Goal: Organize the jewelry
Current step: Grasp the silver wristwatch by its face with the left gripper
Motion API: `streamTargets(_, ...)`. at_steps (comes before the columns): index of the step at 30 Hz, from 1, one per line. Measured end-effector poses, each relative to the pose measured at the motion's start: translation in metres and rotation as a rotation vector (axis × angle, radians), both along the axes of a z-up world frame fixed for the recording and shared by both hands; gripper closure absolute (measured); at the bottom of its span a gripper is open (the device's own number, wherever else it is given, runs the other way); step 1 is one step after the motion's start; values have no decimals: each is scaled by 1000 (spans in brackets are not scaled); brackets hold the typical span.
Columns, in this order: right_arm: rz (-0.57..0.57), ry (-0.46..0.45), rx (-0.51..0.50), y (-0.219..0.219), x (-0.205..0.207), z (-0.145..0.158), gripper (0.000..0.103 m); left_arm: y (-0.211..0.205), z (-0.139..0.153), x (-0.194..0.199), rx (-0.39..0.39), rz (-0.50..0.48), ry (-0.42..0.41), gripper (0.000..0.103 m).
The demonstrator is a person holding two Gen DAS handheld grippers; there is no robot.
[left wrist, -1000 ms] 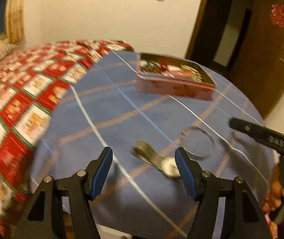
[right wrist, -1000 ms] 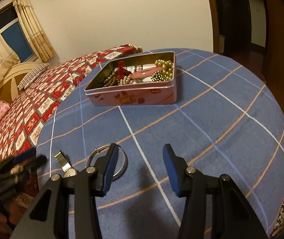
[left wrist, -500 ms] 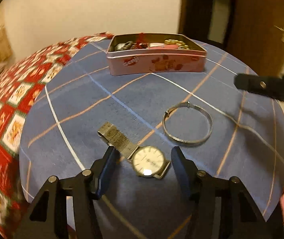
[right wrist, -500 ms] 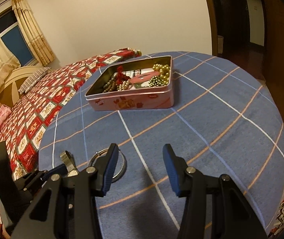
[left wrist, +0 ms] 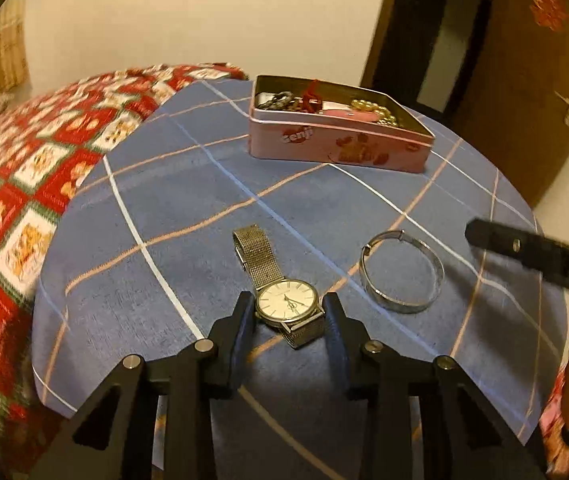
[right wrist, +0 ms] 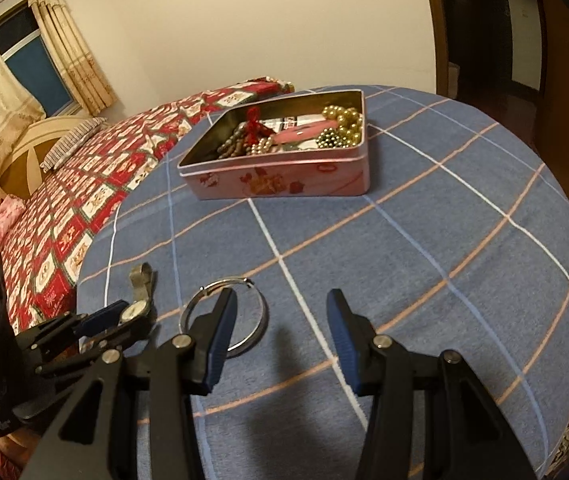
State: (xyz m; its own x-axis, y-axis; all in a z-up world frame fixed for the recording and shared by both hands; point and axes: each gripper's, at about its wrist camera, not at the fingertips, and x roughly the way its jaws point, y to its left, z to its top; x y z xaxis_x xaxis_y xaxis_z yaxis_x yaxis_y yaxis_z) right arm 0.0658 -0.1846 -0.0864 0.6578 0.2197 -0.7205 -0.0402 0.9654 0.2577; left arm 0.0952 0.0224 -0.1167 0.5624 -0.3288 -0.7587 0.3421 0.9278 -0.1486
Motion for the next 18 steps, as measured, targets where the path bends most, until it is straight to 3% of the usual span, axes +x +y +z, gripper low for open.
streamTargets(4, -13, 2, 6, -3, 0, 0, 52, 0, 0, 1, -47, 51, 22, 57)
streamTargets(7, -18, 3, 13, -5, 0, -1, 52, -7, 1, 2, -39, 63, 35, 50)
streamTargets(11, -7, 7, 7, -3, 0, -2, 52, -12, -1, 2, -15, 93, 31, 50)
streamTargets(13, -3, 8, 5, -2, 0, -3, 52, -15, -1, 2, 8, 96, 23, 54)
streamTargets(14, -2, 10, 4, -2, 0, -4, 52, -16, -2, 1, 39, 97, 10, 67)
streamTargets(15, 0, 14, 5, -2, 1, -5, 52, -16, -3, 1, 68, 98, -5, 69)
streamTargets(18, 9, 23, 3, 0, 1, -8, 52, -5, -3, 2, 3, 86, 4, 69)
